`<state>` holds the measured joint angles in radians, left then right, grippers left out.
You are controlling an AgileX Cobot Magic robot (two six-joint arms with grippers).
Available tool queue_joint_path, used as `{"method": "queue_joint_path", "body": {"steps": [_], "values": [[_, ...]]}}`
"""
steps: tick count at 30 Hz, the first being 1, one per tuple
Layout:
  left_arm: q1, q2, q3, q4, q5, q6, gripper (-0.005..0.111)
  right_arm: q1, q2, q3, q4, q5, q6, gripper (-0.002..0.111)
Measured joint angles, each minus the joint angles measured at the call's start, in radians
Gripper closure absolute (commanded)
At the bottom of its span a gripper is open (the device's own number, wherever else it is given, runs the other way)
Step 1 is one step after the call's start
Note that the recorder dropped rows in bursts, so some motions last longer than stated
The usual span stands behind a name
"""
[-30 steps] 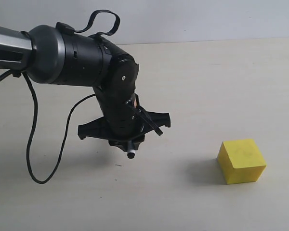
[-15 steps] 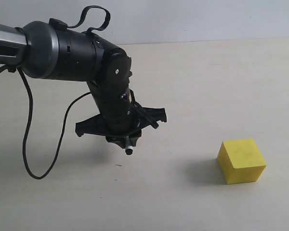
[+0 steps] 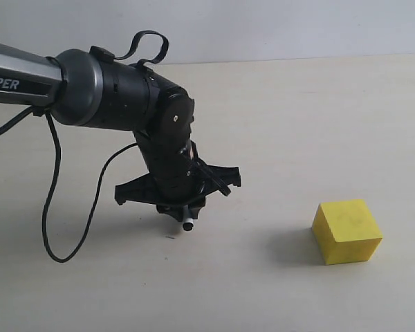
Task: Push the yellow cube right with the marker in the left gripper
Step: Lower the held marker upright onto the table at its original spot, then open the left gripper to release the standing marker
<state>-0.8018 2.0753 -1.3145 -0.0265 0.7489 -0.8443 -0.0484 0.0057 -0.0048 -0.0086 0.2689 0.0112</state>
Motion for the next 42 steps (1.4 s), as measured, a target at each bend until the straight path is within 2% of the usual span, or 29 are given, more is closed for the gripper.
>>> {"method": "queue_joint_path", "body": {"steps": [4,7,31,42], "values": [[0.0,0.0,0.0,0.0,-0.007,0.0,0.08,0.0,0.0,0.0,0.0,0.0,0.0,0.108],[0.0,0.0,0.0,0.0,-0.008,0.0,0.077,0.0,0.0,0.0,0.0,0.0,0.0,0.108],[0.0,-0.004,0.0,0.0,-0.001,0.056,0.077,0.0,0.0,0.0,0.0,0.0,0.0,0.108],[0.0,-0.173,0.0,0.0,0.035,0.232,0.078,0.0,0.0,0.0,0.0,0.0,0.0,0.108]]}}
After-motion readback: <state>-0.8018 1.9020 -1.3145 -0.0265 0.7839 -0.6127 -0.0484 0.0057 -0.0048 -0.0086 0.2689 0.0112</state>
